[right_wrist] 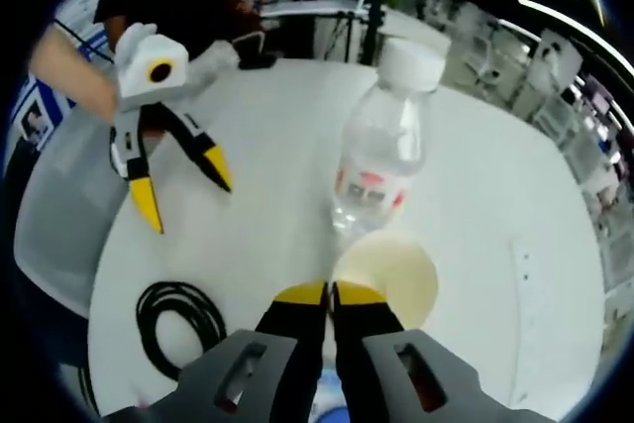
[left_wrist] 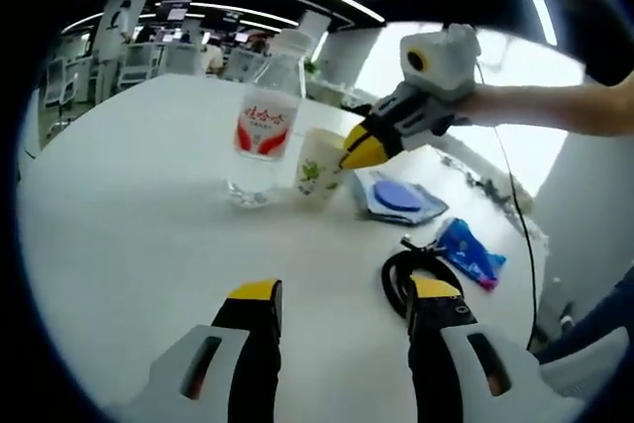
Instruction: Arrange the tabletop items into an orderly group along one side of the table until the central work area is clear of visible clutter.
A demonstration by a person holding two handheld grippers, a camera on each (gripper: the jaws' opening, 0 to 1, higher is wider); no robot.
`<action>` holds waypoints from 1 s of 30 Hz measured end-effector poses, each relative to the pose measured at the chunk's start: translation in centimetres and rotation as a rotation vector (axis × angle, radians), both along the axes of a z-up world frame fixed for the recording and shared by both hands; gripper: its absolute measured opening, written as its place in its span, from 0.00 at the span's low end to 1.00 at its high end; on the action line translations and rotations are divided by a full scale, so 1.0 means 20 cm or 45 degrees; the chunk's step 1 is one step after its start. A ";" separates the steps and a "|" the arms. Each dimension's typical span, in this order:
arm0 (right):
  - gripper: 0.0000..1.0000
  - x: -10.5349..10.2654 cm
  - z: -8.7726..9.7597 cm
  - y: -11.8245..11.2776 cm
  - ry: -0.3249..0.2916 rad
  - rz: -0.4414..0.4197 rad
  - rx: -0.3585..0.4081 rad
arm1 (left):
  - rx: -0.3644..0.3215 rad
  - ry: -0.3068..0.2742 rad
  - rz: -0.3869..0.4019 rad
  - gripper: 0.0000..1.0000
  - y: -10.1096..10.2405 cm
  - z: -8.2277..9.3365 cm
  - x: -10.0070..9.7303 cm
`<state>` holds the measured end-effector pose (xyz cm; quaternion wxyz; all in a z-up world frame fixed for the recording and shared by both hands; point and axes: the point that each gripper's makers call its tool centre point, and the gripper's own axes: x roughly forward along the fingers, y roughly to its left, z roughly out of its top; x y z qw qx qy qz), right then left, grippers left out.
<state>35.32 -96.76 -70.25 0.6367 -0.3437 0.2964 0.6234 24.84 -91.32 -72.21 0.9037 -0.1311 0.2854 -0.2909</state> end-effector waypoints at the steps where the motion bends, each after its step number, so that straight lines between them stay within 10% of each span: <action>1: 0.00 0.00 0.00 0.00 0.004 -0.005 0.000 | 0.001 0.002 -0.003 0.49 0.00 0.00 -0.01; 30: 0.25 -0.02 0.09 0.00 -0.016 -0.112 0.140 | 0.006 0.020 -0.011 0.51 0.03 -0.02 -0.03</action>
